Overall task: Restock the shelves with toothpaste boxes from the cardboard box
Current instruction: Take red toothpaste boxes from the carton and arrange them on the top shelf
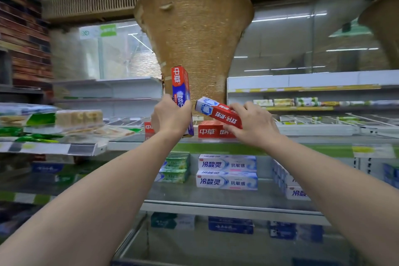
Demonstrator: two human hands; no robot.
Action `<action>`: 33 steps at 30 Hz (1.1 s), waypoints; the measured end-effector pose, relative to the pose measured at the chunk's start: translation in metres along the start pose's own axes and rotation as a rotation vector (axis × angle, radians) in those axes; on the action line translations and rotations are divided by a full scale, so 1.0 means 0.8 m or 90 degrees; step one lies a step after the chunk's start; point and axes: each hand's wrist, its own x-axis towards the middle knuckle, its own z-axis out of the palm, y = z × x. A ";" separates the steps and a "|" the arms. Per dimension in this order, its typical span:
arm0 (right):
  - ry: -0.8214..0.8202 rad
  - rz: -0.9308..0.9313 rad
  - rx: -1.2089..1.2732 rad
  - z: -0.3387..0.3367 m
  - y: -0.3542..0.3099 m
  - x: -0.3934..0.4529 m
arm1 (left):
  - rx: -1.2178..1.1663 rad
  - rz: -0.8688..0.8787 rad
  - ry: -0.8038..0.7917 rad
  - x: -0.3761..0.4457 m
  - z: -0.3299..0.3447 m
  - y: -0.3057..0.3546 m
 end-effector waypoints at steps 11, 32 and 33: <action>0.063 0.135 0.174 0.010 -0.030 0.039 | -0.025 -0.006 0.003 0.023 0.009 -0.018; 0.258 0.418 0.542 0.007 0.006 0.018 | -0.052 -0.035 -0.029 0.004 0.024 -0.020; 0.267 0.419 0.543 0.006 0.009 0.018 | -0.054 -0.037 -0.031 0.003 0.025 -0.020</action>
